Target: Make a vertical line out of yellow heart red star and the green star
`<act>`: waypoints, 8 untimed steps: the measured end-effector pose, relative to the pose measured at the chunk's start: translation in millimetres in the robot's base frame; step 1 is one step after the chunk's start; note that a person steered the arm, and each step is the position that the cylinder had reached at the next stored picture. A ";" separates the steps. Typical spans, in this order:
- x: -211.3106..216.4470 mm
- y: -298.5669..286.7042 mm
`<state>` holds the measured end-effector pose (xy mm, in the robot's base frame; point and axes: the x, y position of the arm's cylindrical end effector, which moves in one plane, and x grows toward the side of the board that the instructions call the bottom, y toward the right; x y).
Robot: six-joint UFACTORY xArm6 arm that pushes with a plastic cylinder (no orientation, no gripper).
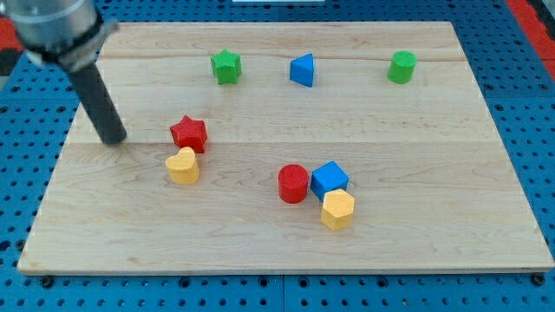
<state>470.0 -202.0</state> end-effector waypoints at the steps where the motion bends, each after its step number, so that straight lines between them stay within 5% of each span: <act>1: 7.8 69.3; 2: -60.1 71.2; 5: -64.6 53.2; 7: -63.9 98.7; 8: -63.8 65.9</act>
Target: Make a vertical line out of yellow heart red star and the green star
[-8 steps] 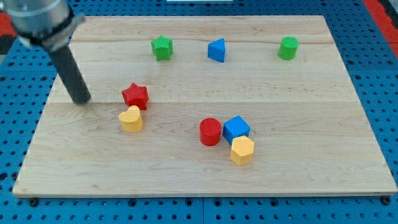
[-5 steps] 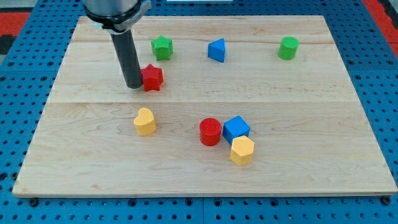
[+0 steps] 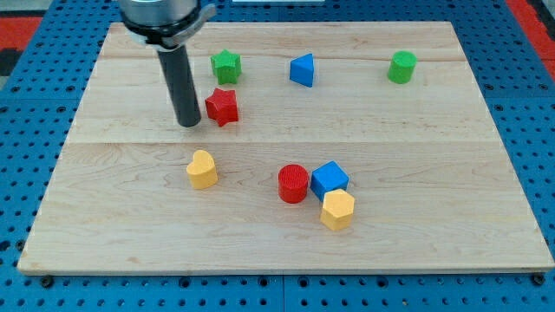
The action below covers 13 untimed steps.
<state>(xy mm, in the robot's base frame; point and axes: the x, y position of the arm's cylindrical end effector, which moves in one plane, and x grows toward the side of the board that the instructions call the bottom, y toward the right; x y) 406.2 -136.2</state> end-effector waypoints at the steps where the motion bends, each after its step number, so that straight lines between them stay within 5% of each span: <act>1: 18.5 -23.6; 3: 42.1 -42.2; 5: 123.5 -46.5; 7: 137.2 -48.0; 9: 121.5 32.2; 11: 89.9 33.4; 12: 139.9 47.4; 13: 150.4 121.9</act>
